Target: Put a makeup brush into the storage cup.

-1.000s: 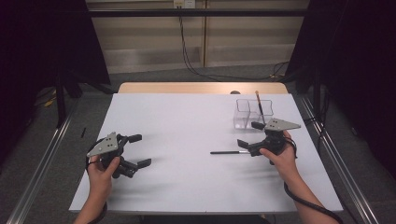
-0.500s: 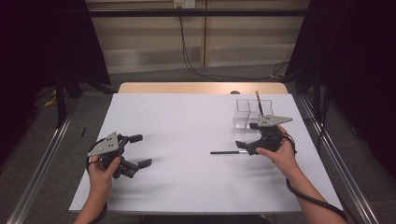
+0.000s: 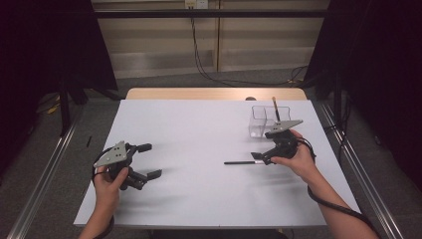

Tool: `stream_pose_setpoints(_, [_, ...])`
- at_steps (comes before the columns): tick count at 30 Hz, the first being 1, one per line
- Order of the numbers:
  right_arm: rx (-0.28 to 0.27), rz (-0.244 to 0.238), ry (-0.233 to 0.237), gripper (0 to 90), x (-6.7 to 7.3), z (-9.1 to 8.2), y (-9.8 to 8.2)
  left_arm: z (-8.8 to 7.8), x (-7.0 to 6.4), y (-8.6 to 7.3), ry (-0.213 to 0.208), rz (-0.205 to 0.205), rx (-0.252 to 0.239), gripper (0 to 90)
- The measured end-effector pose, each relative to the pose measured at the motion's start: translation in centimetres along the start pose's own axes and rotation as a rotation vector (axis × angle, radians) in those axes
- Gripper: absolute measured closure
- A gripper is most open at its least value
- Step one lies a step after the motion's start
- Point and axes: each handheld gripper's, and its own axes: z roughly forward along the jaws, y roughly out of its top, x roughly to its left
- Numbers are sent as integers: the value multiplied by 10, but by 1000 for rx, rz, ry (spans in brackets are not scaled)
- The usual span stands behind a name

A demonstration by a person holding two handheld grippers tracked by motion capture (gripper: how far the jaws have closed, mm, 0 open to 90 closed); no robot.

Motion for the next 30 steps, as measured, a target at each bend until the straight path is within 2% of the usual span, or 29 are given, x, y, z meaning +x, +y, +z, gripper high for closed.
stream_pose_setpoints(7, [81, -21, 6, 0, -2, 3, 5, 1, 0, 0, -4, -5, 1, 5])
stream_pose_setpoints(12, [118, -28, 3, 39, -2, 7, 8, 1, 0, 0, -3, 0, 2, 5])
stream_pose_setpoints(19, [182, -62, 12, 154, -1, 13, 12, 1, 0, 0, -4, -3, 4, 5])
stream_pose_setpoints(30, [241, -119, 73, 328, 1, 21, 15, 1, 1, -1, -6, -4, 7, 5])
